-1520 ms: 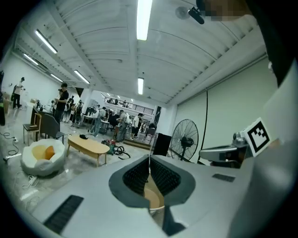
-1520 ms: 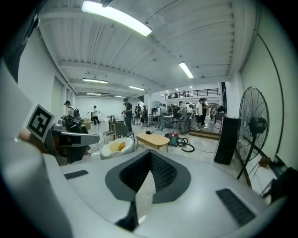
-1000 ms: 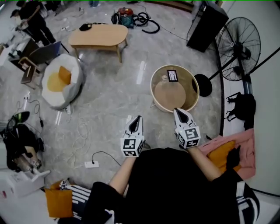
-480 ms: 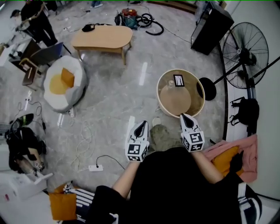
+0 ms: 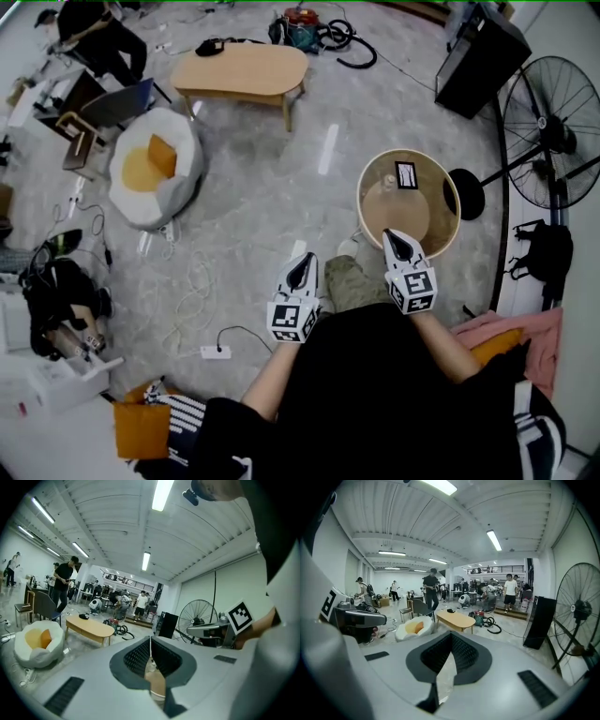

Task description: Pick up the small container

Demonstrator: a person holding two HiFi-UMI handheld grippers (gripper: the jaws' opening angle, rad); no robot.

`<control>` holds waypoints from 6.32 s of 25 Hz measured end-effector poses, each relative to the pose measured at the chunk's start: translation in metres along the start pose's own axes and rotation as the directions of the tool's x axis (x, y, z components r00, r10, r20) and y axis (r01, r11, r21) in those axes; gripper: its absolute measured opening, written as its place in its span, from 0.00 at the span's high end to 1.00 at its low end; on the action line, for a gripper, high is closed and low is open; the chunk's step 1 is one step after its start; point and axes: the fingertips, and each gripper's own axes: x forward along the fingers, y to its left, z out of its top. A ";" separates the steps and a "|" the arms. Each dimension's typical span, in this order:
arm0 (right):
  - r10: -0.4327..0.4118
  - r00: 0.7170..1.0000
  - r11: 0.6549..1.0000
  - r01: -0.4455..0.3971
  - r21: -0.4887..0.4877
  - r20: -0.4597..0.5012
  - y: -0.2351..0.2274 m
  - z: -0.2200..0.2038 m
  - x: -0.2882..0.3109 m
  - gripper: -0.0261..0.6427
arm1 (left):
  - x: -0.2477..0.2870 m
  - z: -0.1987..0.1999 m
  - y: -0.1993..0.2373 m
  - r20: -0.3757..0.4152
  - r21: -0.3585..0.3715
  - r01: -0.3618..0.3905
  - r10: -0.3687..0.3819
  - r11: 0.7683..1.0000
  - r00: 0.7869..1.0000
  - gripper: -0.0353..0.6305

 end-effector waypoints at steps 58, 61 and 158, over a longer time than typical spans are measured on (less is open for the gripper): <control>-0.478 0.809 0.672 0.588 0.450 -0.343 -0.404 -0.219 0.228 0.94 | 0.625 -0.312 -0.033 -0.665 0.078 0.817 -0.581 0.571 0.470 0.49; -0.433 0.824 0.679 0.564 0.470 -0.365 -0.399 -0.257 0.235 0.94 | 0.634 -0.358 -0.042 -0.675 0.095 0.842 -0.587 0.531 0.446 0.44; -0.885 0.425 0.343 0.871 0.351 -0.189 -0.448 -0.055 -0.120 0.94 | 0.549 0.024 -0.268 -0.527 0.205 0.838 -0.664 0.506 0.530 0.41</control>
